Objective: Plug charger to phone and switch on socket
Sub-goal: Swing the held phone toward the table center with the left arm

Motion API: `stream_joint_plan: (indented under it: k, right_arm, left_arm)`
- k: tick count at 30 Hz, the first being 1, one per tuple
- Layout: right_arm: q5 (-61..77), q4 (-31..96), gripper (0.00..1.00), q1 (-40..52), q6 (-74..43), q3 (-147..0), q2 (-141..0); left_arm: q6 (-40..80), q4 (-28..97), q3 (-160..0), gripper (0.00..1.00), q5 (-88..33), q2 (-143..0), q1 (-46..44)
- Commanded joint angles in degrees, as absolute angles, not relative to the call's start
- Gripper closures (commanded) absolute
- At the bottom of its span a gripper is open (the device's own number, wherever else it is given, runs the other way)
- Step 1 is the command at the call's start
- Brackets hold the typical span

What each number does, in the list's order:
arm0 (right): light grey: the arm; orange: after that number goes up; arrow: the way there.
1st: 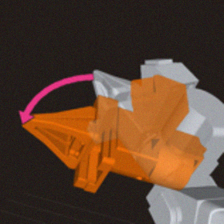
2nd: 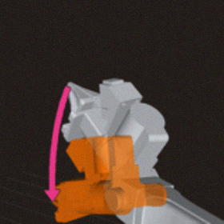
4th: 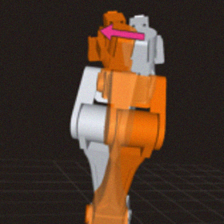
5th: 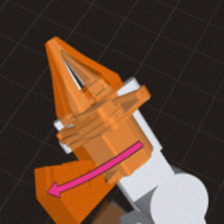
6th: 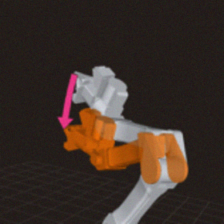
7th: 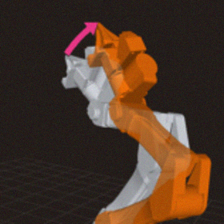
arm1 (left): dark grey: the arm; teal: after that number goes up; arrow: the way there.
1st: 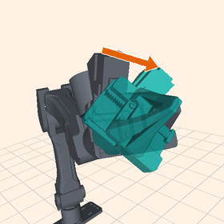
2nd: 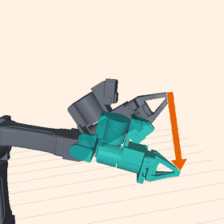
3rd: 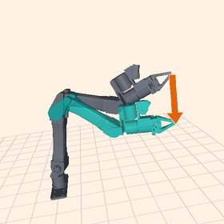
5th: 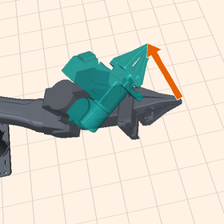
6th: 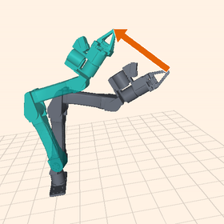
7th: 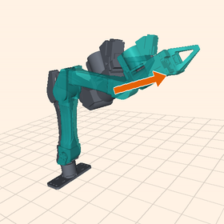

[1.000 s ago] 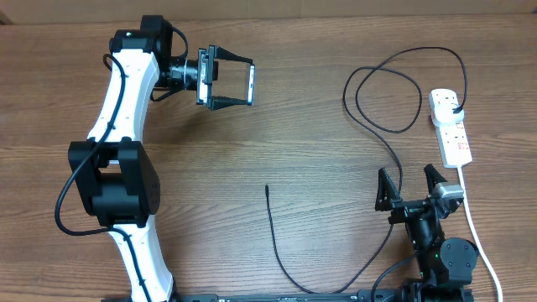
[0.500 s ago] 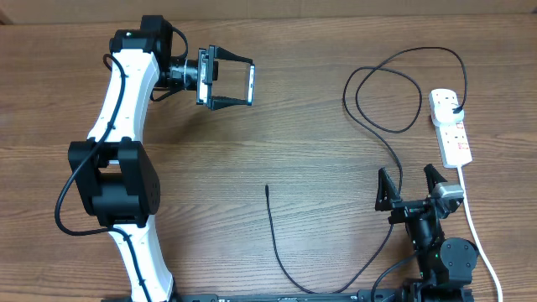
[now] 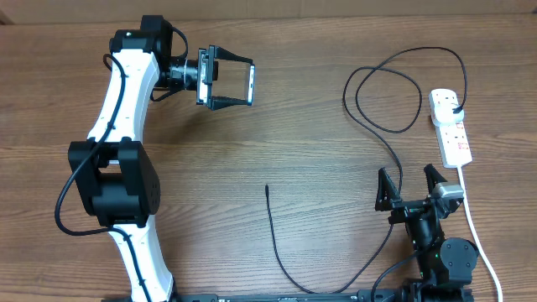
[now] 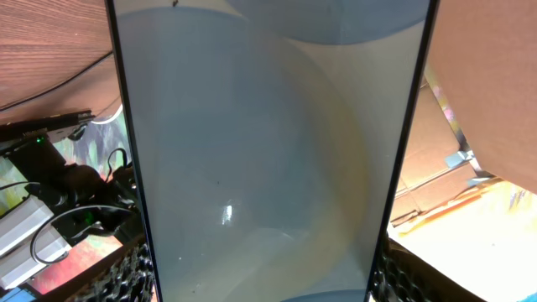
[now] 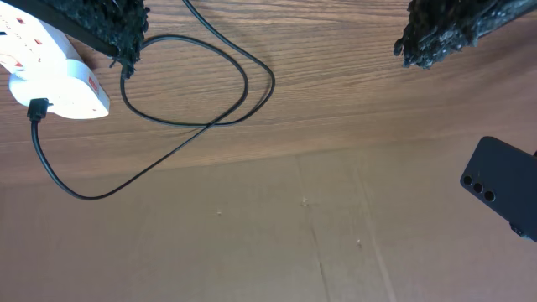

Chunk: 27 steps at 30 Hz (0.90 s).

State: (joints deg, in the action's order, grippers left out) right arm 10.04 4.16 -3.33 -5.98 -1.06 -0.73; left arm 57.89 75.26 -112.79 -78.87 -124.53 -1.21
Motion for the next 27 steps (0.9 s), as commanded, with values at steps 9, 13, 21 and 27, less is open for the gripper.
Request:
stream_joint_plan:
  k: [9, 13, 21, 27]
  right_arm:
    - [9.47, 3.97, 0.00, -3.05, -6.00, -0.45, -0.19]
    - [9.47, 3.97, 0.00, -3.05, -6.00, -0.45, -0.19]
    - [9.47, 3.97, 0.00, -3.05, -6.00, -0.45, -0.19]
    - [9.47, 3.97, 0.00, -3.05, -6.00, -0.45, -0.19]
  left_arm:
    - [56.10, 75.40, -114.52, 0.96, -81.41, -124.70, -1.98]
    - [55.42, 75.42, -114.52, 0.96, -81.36, -124.70, -2.02]
    - [55.27, 75.42, -114.52, 0.96, -75.00, -124.70, -2.61]
    - [55.29, 75.44, -114.52, 0.96, -62.65, -124.70, -4.14]
